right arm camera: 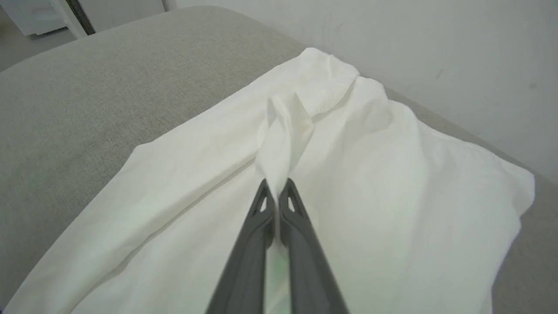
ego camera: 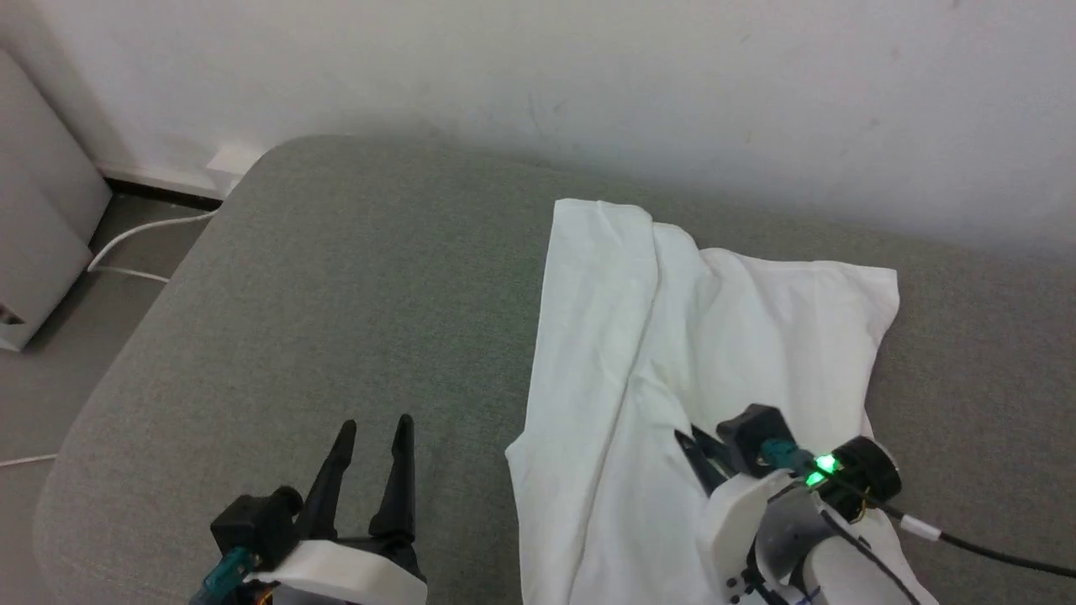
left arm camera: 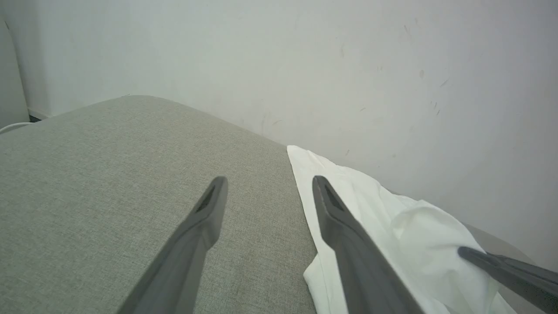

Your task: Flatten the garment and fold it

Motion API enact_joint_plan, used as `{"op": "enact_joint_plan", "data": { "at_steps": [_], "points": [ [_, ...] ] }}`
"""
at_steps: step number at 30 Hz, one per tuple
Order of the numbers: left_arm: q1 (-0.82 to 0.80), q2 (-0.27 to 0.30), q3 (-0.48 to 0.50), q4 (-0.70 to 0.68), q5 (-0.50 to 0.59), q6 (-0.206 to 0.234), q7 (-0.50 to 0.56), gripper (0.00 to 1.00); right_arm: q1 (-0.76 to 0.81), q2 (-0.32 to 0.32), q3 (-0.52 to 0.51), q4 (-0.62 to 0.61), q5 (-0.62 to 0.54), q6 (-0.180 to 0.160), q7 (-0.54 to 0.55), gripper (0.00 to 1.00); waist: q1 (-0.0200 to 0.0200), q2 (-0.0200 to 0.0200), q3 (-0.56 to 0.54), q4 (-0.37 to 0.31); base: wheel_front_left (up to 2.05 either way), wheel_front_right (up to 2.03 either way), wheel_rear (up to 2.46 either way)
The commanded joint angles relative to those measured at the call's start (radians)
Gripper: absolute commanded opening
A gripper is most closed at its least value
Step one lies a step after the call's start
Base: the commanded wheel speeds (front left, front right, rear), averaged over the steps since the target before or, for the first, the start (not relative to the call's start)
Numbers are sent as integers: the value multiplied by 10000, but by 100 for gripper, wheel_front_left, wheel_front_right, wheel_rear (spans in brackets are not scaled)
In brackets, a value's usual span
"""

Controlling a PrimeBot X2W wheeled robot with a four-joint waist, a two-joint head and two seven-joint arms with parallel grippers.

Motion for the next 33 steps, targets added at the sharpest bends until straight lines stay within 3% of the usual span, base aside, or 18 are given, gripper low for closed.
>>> {"op": "enact_joint_plan", "data": {
  "at_steps": [1, 3, 4, 5, 12, 15, 20, 24, 28, 33],
  "points": [
    [-43, -29, -36, 38, -63, -54, -47, 100, -282, 15, 349, 689, -329, -21, -213, 0, 0, -1, 138, 255, 0, 0, 0],
    [-47, -32, -54, 64, -83, -56, -47, 100, -438, -48, 754, 1426, -646, -21, -328, 0, 0, -1, 193, 328, 0, 0, 0],
    [-49, -34, -56, 74, -96, -52, -47, 100, -510, -62, 951, 1757, -770, -21, -366, 29, 0, -1, 217, 350, 0, 0, 0],
    [-56, -35, -57, 84, -107, -50, -47, 100, -574, -56, 1106, 2048, -823, -21, -409, 100, 0, -1, 245, 367, 0, 0, 0],
    [-56, -44, -21, 128, -139, 6, -47, 100, -980, -27, 2384, 2700, 218, -21, -856, 100, 0, -1, 171, 153, 0, 0, 0],
    [-65, -30, -23, 165, -111, -3, -47, 100, -1084, -210, 2728, 2380, 882, -21, -866, 100, 0, -1, 71, -19, 0, 0, 0],
    [-102, 140, 133, 137, -102, -3, -47, 100, -1349, -1071, 2846, 628, 2703, -21, -738, 100, 0, -1, -184, -653, 0, 0, 0],
    [-255, 224, 201, 41, -157, -2, -36, 100, -1468, -1856, 1228, -701, 3252, -21, -1077, 100, 0, -1, -189, -1218, 0, 0, 0],
    [-669, 306, 153, -82, -205, -13, 151, 100, -1167, -2081, -1234, -1240, 2942, -21, -1616, 100, 0, -1, 23, -1696, 0, 0, 0],
    [-1646, 640, 10, -119, -108, 45, 1087, 100, -428, -1357, -3962, -2046, 2647, -21, -2205, 100, 0, -1, 660, -2353, 0, 0, 0]
  ]
}}
